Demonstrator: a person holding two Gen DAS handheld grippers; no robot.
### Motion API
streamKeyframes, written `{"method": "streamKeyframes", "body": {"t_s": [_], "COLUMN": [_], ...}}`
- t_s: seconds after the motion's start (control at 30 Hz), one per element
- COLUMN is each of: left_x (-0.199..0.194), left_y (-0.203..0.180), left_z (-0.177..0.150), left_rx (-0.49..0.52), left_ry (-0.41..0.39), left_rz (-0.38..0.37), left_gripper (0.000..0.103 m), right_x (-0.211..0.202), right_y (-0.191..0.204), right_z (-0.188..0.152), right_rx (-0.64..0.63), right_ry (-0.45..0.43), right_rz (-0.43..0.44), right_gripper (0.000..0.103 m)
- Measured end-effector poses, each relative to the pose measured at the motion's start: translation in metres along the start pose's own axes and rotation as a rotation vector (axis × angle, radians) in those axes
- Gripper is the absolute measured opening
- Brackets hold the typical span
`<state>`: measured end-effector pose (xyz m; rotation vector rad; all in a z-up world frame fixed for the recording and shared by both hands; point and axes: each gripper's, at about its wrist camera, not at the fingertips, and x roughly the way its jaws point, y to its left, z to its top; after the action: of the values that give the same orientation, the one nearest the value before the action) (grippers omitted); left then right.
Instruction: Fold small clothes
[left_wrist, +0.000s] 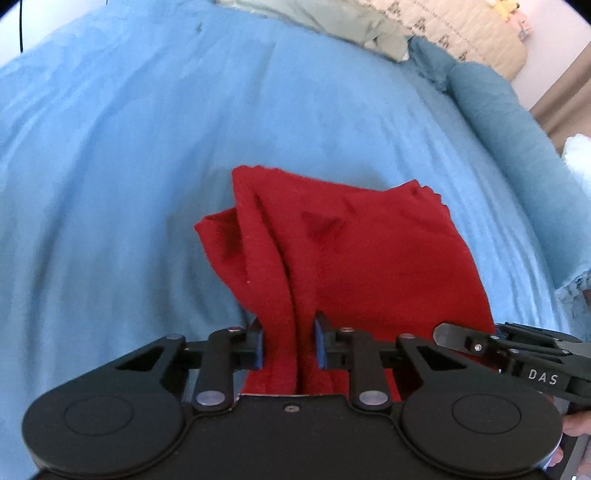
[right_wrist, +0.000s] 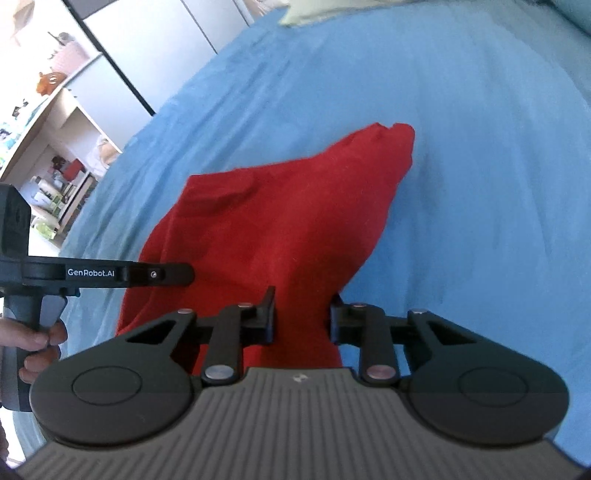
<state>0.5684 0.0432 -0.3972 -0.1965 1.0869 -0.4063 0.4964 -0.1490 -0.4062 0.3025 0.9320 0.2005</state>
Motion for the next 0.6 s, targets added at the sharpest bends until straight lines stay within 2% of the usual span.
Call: {"method": "streamKeyframes", "body": {"t_s": [0.13, 0.3, 0.47, 0.6], "left_x": [-0.025, -0.07, -0.101, -0.099], "left_y": [-0.021, -0.064, -0.113, -0.146], "left_z": [-0.007, -0.03, -0.076, -0.122], "left_rx": [0.02, 0.059, 0.085, 0.138], "left_ry": [-0.031, -0.06, -0.039, 0.002], "left_rz": [-0.022, -0.053, -0.071, -0.075], "left_gripper": [0.024, 0.024, 0.024, 0.024], "right_x": [-0.033, -0.09, -0.159, -0.2], "right_y": [0.008, 0.008, 0.007, -0.005], "right_z": [0.002, -0.007, -0.039, -0.078], "right_rx": [-0.027, -0.022, -0.024, -0.036], "right_ry": [-0.045, -0.056, -0.05, -0.018], "right_rz": [0.022, 0.04, 0.039, 0.016], "right_gripper": [0.04, 0.04, 0.04, 0.04]}}
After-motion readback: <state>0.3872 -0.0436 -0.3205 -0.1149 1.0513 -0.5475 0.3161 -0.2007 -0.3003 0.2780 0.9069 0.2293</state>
